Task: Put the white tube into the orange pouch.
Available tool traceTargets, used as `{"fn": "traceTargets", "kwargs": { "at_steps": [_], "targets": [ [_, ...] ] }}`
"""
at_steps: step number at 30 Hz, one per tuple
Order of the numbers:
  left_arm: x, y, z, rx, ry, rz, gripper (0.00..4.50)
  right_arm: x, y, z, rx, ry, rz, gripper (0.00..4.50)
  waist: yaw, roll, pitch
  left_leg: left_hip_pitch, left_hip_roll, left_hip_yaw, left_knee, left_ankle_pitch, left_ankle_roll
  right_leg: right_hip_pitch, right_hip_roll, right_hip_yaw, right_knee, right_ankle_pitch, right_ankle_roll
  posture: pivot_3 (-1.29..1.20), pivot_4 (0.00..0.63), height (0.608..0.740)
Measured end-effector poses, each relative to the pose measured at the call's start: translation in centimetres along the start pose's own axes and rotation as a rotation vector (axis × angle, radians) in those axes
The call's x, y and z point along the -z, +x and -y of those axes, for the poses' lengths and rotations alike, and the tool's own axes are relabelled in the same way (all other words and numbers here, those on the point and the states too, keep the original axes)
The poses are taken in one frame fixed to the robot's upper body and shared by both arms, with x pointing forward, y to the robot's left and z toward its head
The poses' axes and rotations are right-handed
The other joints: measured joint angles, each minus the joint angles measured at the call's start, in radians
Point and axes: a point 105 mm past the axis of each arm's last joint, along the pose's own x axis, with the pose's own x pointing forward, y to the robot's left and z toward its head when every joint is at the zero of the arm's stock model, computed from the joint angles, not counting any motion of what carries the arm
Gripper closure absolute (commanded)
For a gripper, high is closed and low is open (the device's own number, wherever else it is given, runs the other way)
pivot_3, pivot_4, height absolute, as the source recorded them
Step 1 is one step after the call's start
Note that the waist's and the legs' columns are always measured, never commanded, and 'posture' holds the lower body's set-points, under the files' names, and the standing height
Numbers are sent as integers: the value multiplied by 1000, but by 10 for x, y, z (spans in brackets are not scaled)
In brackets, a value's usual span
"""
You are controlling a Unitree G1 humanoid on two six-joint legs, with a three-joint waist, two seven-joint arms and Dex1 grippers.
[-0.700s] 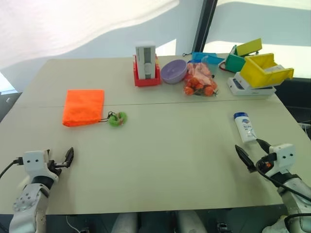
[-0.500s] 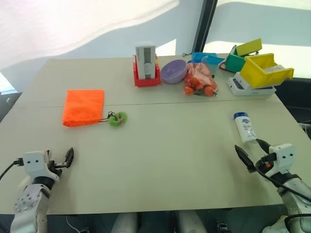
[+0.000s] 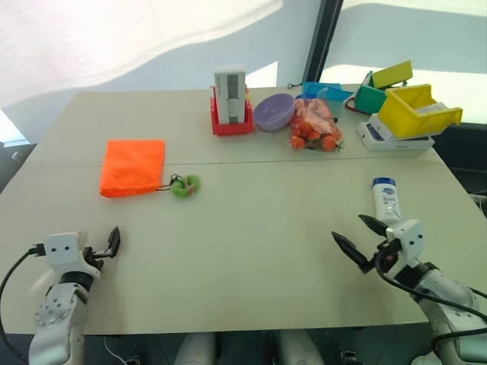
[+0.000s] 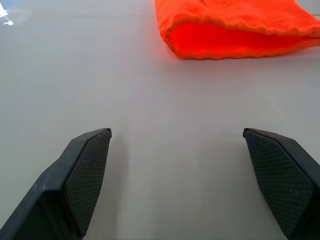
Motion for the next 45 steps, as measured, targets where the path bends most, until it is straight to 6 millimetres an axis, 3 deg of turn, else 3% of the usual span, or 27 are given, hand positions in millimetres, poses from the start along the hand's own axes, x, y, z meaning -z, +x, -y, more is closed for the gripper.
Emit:
{"fn": "traceTargets", "kwargs": {
  "at_steps": [8,15,22,31,34,41,45],
  "targets": [
    [-12,9,11,21,101,37,0,-12,37,-35,-159,-48,15,83,-1,-1,1,0,-1,-1,0,0,0,0,3,-1,0,0,0,0,150,740],
    [-42,51,10,-17,382,67,0,-30,81,-68,-210,-33,120,83,0,-1,1,-1,-2,-2,0,0,0,-1,3,-3,0,0,0,0,150,740],
    [-48,84,14,-4,566,42,0,-31,91,-77,-199,-37,147,83,-2,-2,1,-2,-2,-1,-1,0,0,-3,3,-3,1,0,1,0,150,740],
    [-55,117,15,-11,648,33,0,-33,95,-73,-165,-48,166,83,-4,-2,1,-2,-2,-1,-1,0,0,-4,3,-3,2,0,1,0,150,740],
    [-54,120,16,0,648,37,890,-35,95,-73,-158,-54,175,0,-5,-2,1,-2,-2,-1,-1,0,0,-4,3,-3,2,0,1,0,150,740],
    [-55,121,18,43,650,65,4456,-34,95,-72,-146,-57,174,0,-3,-2,1,-2,-2,-1,-1,0,0,-4,3,-3,2,0,1,0,150,740],
    [-57,114,25,103,659,87,4456,-34,95,-72,-143,-55,177,0,-3,-2,1,-3,-2,0,-1,0,0,-4,2,-3,2,0,1,0,150,740]
  ]
}}
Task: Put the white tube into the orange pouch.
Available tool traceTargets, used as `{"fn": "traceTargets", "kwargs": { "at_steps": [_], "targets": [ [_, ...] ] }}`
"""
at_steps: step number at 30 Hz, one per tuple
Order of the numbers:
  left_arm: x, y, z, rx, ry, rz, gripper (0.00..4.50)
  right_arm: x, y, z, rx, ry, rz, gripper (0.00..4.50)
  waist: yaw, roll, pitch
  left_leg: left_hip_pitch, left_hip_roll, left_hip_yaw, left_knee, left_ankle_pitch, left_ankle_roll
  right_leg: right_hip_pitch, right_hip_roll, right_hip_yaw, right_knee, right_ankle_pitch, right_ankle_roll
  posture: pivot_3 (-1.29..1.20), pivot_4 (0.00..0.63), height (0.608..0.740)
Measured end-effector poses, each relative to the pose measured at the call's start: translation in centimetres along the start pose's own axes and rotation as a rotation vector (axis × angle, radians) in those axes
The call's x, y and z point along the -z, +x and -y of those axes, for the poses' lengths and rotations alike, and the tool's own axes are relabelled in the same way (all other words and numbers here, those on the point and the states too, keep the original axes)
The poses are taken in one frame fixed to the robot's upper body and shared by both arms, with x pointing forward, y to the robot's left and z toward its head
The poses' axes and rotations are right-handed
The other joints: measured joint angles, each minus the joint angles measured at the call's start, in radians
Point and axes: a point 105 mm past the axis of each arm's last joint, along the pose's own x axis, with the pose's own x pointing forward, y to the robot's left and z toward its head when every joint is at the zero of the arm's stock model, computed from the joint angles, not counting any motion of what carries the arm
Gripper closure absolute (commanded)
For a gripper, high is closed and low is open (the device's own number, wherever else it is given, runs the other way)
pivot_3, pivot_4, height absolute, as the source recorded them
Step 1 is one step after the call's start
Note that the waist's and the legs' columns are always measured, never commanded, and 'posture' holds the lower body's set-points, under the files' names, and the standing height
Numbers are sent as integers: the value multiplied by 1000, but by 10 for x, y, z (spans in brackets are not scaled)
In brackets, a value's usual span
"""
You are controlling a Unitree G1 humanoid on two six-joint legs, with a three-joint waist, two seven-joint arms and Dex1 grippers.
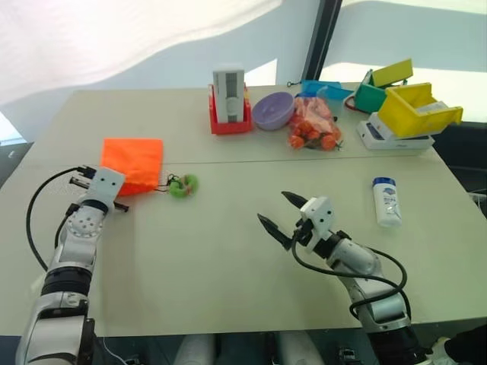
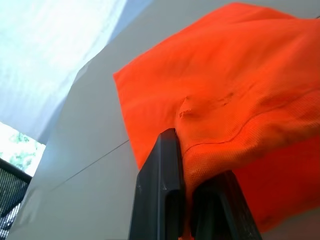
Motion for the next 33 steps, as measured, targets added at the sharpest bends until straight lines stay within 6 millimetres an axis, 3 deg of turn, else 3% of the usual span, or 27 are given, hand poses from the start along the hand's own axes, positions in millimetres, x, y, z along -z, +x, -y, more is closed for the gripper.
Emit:
{"fn": "traceTargets", "kwargs": {
  "at_steps": [8,12,17,20,25,28,33],
  "targets": [
    [-34,-23,23,198,-58,68,4456,-1,0,5,15,-3,2,0,-2,0,0,0,1,0,0,0,0,0,0,0,0,0,0,0,150,740],
    [-64,-34,37,296,-93,105,4456,-3,0,10,27,-10,6,0,0,0,0,0,1,0,0,0,0,0,0,0,0,0,0,0,150,740],
    [-111,-52,82,457,-163,184,4456,-4,0,21,53,-21,3,0,1,0,0,0,0,0,1,0,0,2,-1,0,0,0,0,0,150,740],
    [-127,-63,109,556,-220,197,4456,-3,-3,31,90,-24,-3,0,0,0,0,0,0,0,1,0,0,1,1,0,0,0,0,0,150,740],
    [-154,-93,142,739,-306,227,4456,-3,-24,65,207,-60,-44,0,0,0,0,0,0,0,1,0,0,1,1,1,0,0,0,0,150,740],
    [-156,-107,147,815,-309,221,4456,-4,-39,84,278,-85,-74,0,-2,0,0,1,1,0,1,0,0,2,1,2,0,0,0,0,150,740],
    [-137,-134,128,913,-362,157,4456,7,-73,108,394,-111,-195,0,-4,1,0,1,1,1,0,0,0,1,1,4,0,0,-1,0,150,740]
  ]
}}
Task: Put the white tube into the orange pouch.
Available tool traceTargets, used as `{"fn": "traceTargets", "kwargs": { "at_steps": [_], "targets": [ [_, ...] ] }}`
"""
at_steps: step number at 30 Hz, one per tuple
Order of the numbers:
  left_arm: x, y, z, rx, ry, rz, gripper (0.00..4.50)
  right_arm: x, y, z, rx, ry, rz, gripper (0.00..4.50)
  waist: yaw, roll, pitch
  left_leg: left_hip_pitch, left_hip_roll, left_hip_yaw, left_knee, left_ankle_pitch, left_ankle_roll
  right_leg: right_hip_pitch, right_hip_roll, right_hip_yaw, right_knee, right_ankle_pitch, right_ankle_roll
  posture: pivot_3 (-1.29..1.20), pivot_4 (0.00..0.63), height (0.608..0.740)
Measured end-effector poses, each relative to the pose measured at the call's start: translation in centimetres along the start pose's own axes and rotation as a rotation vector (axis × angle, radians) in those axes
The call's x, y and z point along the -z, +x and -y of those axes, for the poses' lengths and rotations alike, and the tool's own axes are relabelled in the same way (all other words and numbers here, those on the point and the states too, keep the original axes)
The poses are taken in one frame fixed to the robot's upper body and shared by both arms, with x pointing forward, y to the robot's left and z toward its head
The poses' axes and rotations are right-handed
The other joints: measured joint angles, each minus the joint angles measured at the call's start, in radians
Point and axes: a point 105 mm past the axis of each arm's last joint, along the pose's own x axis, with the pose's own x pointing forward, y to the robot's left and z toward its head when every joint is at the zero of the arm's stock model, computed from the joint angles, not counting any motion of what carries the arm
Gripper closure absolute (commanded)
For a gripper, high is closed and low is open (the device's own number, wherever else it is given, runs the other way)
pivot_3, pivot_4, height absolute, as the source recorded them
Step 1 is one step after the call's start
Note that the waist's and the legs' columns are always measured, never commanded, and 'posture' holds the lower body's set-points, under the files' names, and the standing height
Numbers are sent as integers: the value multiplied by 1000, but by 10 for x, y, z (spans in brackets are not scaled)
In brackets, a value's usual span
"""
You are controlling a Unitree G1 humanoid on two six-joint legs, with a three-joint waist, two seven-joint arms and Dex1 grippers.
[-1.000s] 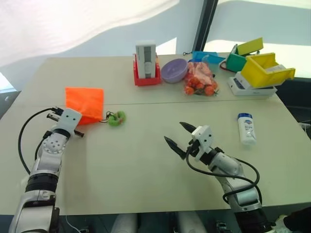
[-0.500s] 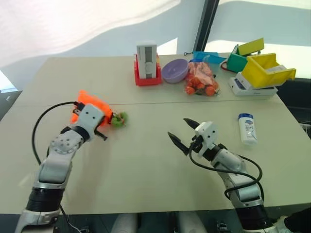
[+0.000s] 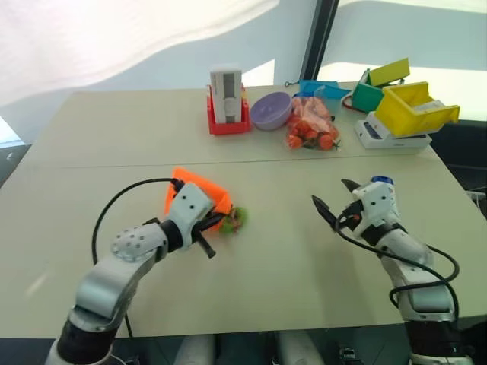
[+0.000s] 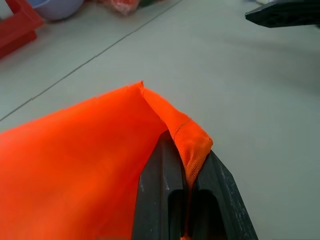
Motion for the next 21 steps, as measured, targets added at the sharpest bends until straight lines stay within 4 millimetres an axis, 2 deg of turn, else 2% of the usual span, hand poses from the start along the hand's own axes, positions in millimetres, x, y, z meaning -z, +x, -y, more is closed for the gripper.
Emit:
{"fn": "traceTargets", "kwargs": {
  "at_steps": [3,7,11,15,21],
  "targets": [
    [21,-28,-1,28,-60,-86,4456,4,-10,14,62,-3,-18,0,1,0,0,0,0,0,0,0,0,0,0,0,0,0,0,0,150,740],
    [29,-41,-9,1,-69,-103,4456,8,-21,30,156,4,-29,0,11,1,1,1,-1,0,1,1,2,3,-3,0,-1,0,0,0,150,740],
    [34,-36,-22,-53,-64,-87,4456,20,-33,42,268,46,-62,0,8,1,1,1,-1,0,1,2,3,4,-4,0,-2,-1,-2,0,150,740],
    [35,-20,-20,-44,-61,-41,4456,37,-38,45,360,119,-115,0,3,1,1,1,-1,0,1,2,3,3,-3,1,-1,0,-1,0,150,740],
    [42,-12,-25,-79,-109,-5,4456,51,-39,49,444,208,-150,0,4,3,1,1,-1,1,0,2,3,2,-3,0,-1,0,0,0,150,740]
  ]
}}
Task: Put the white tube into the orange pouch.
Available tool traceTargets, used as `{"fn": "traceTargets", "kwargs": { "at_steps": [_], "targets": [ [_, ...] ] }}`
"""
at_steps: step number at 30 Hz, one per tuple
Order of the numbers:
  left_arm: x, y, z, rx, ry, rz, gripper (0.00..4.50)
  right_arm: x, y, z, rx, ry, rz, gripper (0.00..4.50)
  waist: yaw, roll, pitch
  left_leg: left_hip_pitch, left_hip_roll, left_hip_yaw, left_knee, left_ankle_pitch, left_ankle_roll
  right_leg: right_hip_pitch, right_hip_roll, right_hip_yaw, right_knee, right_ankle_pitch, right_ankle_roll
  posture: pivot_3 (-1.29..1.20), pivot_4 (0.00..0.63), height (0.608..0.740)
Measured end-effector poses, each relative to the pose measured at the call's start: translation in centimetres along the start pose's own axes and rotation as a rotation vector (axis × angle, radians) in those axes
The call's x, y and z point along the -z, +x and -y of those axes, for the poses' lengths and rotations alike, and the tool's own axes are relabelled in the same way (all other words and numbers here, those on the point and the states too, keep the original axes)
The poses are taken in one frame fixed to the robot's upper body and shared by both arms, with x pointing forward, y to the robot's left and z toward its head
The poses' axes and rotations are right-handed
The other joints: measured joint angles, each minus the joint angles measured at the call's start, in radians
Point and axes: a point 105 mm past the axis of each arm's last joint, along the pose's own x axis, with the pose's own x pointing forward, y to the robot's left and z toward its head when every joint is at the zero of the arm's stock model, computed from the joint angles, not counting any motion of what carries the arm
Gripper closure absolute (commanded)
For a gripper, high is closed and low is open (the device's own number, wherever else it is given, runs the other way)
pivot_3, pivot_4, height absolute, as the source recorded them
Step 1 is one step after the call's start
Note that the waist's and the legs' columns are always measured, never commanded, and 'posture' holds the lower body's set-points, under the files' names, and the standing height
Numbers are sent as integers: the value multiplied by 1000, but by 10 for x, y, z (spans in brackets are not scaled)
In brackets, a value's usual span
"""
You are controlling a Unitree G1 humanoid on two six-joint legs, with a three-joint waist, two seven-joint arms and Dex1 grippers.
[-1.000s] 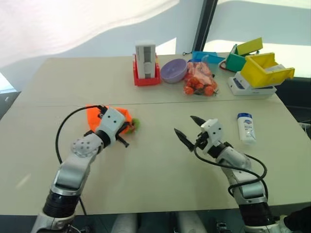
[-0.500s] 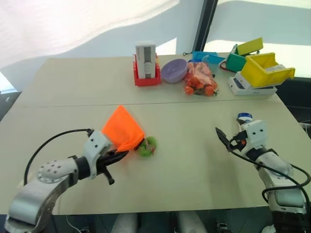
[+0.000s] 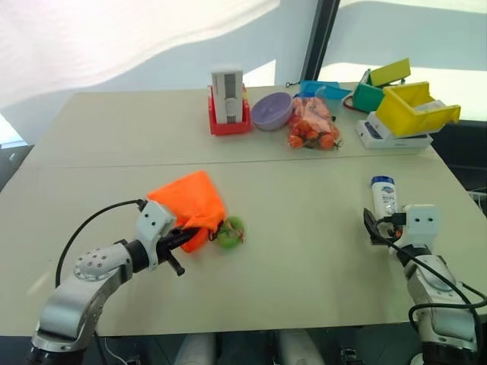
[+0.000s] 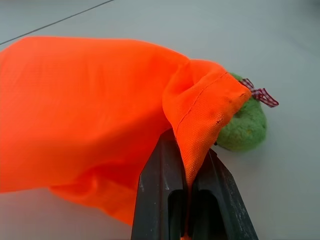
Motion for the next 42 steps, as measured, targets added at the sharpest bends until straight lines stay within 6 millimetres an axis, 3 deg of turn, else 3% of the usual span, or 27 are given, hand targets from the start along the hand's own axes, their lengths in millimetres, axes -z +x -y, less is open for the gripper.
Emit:
{"fn": "traceTargets", "kwargs": {
  "at_steps": [5,8,12,20,22,26,29,36,42],
  "targets": [
    [2,3,0,-9,-14,15,4456,-2,4,3,28,52,7,0,0,0,0,0,0,0,0,0,0,0,0,0,0,0,0,0,150,740],
    [2,4,0,-17,-14,25,4500,-2,4,2,27,63,5,844,0,0,0,0,0,0,0,0,0,0,0,0,0,0,0,0,150,740],
    [4,4,-1,-24,-21,28,4500,-6,3,1,30,63,11,2706,-1,0,0,0,0,0,0,0,0,0,0,0,0,0,0,0,150,740],
    [8,5,-1,-40,-53,42,4500,-15,0,-13,-23,12,17,2706,0,1,0,0,0,0,0,0,0,0,0,0,0,0,0,0,150,740],
    [8,5,-2,-42,-91,59,4500,-26,-4,-36,-156,-61,53,2706,-3,2,1,0,0,0,0,0,0,-1,0,0,0,0,0,0,150,740],
    [1,5,-5,-27,-160,103,4500,-58,-29,-113,-584,-93,149,2706,-3,2,1,0,1,-2,0,0,0,0,3,-2,0,0,0,0,150,740],
    [-1,4,-6,7,-199,104,4500,-60,-58,-150,-875,-86,114,2706,5,2,1,-1,0,-3,0,0,0,1,1,-3,0,0,0,0,150,740],
    [-4,5,-4,57,-218,83,4500,-31,-107,-161,-1249,-98,-120,2706,4,-1,2,-1,-1,-2,1,-1,2,2,-2,-4,-3,0,1,0,150,740],
    [-11,8,-3,79,-223,89,4500,-25,-121,-183,-1358,-111,-125,2706,-1,-2,3,-1,0,-2,0,-1,2,1,2,-4,-2,0,0,0,150,740]
  ]
}}
